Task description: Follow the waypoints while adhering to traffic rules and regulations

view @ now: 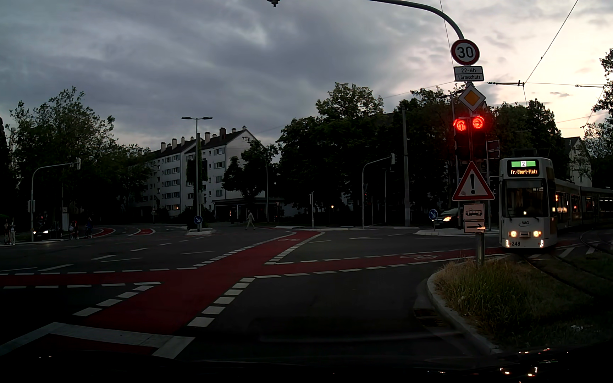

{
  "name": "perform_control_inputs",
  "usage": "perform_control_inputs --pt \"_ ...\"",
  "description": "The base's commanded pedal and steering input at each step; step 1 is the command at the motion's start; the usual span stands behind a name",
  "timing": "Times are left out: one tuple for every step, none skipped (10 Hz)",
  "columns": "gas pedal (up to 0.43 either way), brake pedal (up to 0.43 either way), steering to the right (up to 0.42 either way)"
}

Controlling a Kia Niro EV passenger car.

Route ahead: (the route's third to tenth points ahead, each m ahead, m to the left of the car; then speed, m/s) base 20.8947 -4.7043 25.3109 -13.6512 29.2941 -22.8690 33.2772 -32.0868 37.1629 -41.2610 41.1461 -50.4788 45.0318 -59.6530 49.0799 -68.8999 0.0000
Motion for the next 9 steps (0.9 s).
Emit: perform_control_inputs --pt "0.000 0.280 -0.052" --pt "0.000 0.280 -0.052" --pt "0.000 0.274 -0.052" --pt "0.000 0.280 -0.052" --pt "0.000 0.280 -0.052" --pt "0.000 0.280 -0.052" --pt "0.000 0.280 -0.052" --pt "0.000 0.280 -0.052" --pt "0.000 0.274 -0.052"
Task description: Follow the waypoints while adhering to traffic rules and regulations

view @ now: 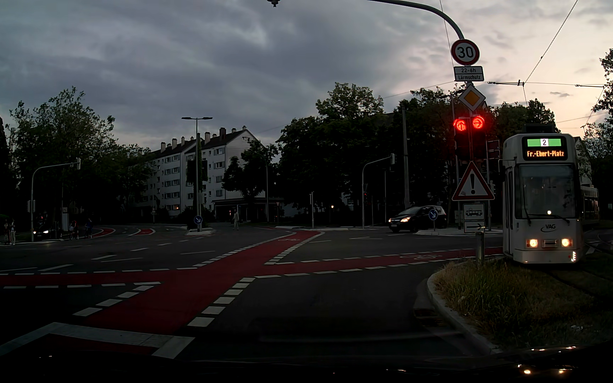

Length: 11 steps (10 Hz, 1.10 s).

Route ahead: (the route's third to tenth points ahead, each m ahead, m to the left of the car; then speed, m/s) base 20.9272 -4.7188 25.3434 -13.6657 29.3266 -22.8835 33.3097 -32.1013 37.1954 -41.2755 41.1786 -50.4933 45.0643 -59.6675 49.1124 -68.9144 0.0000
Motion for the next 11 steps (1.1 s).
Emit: perform_control_inputs --pt "0.000 0.280 -0.052" --pt "0.000 0.280 -0.052" --pt "0.000 0.280 -0.052" --pt "0.000 0.280 -0.052" --pt "0.000 0.280 -0.052" --pt "0.000 0.280 -0.052" --pt "0.000 0.280 -0.052" --pt "0.000 0.280 -0.052" --pt "0.000 0.280 -0.052" --pt "0.000 0.280 -0.052" --pt "0.000 0.280 -0.052"
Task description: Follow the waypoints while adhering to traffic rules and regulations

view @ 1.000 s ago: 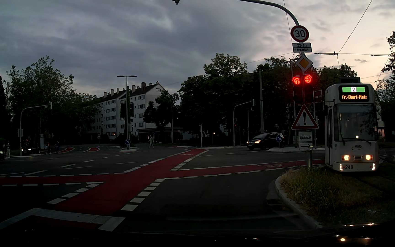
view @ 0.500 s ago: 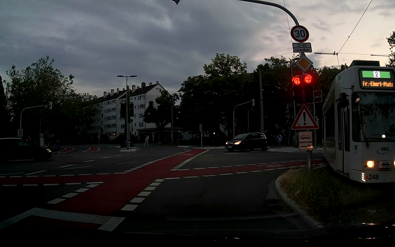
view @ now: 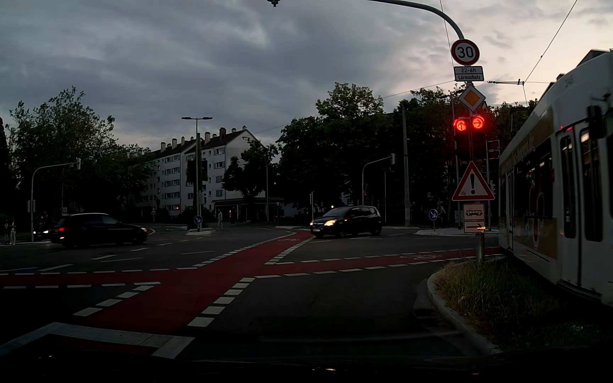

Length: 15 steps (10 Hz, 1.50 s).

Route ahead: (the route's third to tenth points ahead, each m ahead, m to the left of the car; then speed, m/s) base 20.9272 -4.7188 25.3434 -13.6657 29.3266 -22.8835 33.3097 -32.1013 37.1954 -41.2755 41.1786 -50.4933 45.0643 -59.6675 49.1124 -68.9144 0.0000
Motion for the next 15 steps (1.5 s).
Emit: perform_control_inputs --pt "0.000 0.280 -0.052" --pt "0.000 0.280 -0.052" --pt "0.000 0.280 -0.052" --pt "0.000 0.274 -0.052" --pt "0.000 0.280 -0.052" --pt "0.000 0.280 -0.052" --pt "0.000 0.280 -0.052" --pt "0.000 0.280 -0.052" --pt "0.000 0.280 -0.052" --pt "0.000 0.280 -0.052" --pt "0.000 0.280 -0.052" --pt "0.000 0.280 -0.052" --pt "0.000 0.280 -0.052" --pt "0.000 0.280 -0.052" --pt "0.000 0.274 -0.052"
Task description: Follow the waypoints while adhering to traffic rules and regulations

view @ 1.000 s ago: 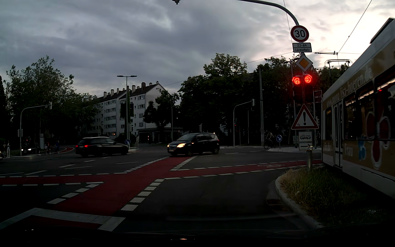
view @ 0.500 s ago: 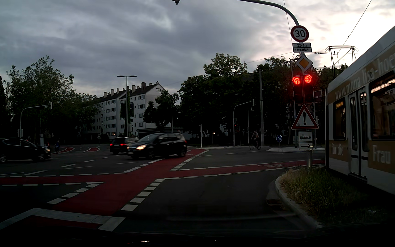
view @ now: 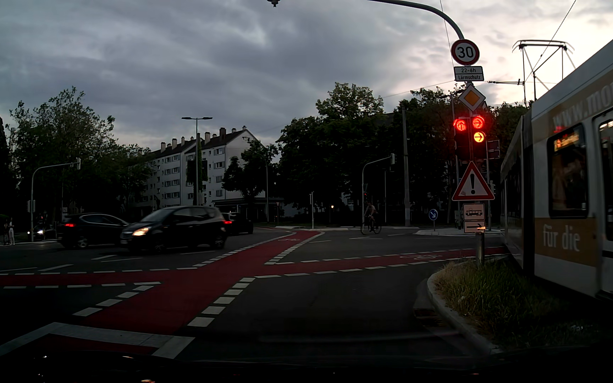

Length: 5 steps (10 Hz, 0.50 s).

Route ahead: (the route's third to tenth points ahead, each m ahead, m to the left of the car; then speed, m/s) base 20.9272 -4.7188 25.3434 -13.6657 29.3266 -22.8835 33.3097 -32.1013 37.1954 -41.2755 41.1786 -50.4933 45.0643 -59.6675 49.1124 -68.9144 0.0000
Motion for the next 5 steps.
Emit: perform_control_inputs --pt "0.000 0.280 -0.052" --pt "0.000 0.280 -0.052" --pt "0.000 0.280 -0.052" --pt "0.000 0.280 -0.052" --pt "0.000 0.280 -0.052"
